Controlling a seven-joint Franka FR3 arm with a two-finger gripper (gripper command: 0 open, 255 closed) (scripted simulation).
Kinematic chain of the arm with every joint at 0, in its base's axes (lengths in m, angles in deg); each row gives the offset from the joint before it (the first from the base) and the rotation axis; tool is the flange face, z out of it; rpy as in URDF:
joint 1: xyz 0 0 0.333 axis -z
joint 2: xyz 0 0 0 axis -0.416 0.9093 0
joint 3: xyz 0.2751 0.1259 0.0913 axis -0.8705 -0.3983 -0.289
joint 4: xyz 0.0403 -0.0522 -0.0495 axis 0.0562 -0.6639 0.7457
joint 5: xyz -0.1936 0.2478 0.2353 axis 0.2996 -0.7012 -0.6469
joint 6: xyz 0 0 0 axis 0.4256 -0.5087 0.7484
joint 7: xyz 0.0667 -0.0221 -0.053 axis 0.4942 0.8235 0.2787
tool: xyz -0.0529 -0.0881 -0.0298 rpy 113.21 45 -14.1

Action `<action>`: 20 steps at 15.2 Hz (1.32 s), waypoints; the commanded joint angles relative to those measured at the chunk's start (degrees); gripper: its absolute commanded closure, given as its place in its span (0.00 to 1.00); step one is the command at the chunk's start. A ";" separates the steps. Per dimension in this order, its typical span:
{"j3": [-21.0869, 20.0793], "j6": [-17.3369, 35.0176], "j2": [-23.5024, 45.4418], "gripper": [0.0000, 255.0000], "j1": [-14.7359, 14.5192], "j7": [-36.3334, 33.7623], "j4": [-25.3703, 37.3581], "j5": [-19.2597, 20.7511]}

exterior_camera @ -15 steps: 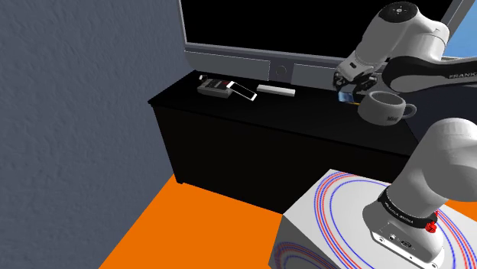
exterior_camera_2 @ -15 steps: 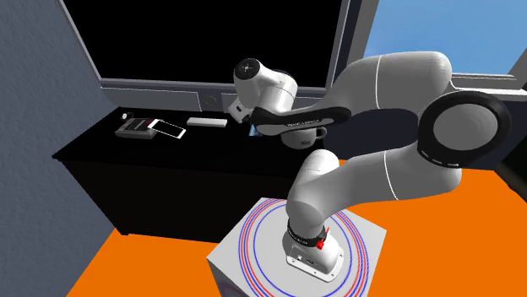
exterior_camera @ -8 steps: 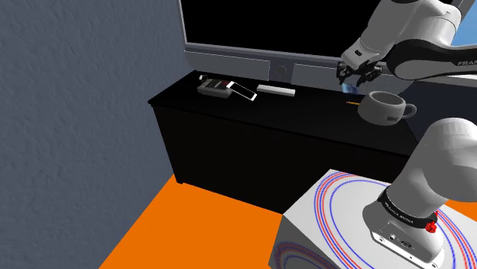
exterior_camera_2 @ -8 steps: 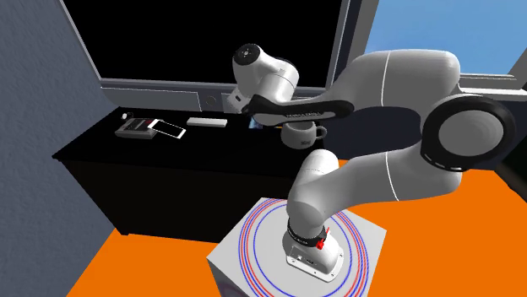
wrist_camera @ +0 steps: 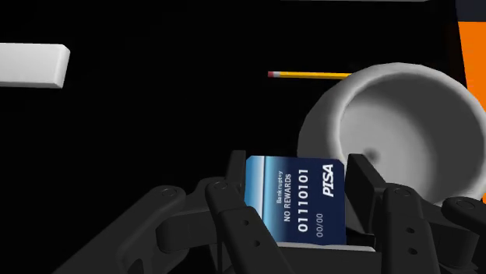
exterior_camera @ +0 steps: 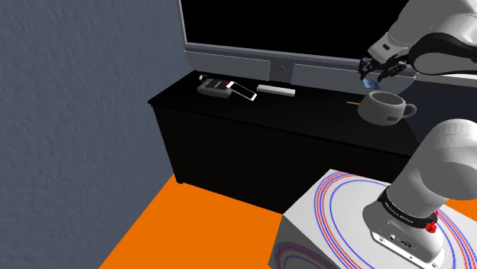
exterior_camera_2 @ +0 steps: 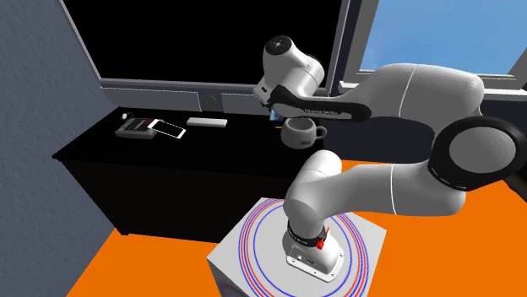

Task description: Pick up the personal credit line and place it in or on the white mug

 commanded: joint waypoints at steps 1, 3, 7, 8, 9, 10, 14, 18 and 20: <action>3.18 0.34 -1.35 1.00 1.69 3.74 0.63 1.87; 5.98 0.63 -2.18 1.00 2.95 7.00 1.68 3.32; 11.55 1.30 -3.02 1.00 4.61 13.28 4.71 5.92; 12.92 1.49 -3.09 1.00 4.86 14.80 5.64 6.47; 14.27 1.67 -3.11 1.00 5.02 16.30 6.64 7.00; 15.76 1.87 -3.10 1.00 5.10 17.95 7.83 7.55; 18.06 4.14 -3.00 1.00 5.78 16.83 5.61 10.09; 20.55 6.47 -2.63 1.00 6.35 15.59 3.60 12.87; 21.88 7.67 -2.34 1.00 6.59 14.92 2.67 14.36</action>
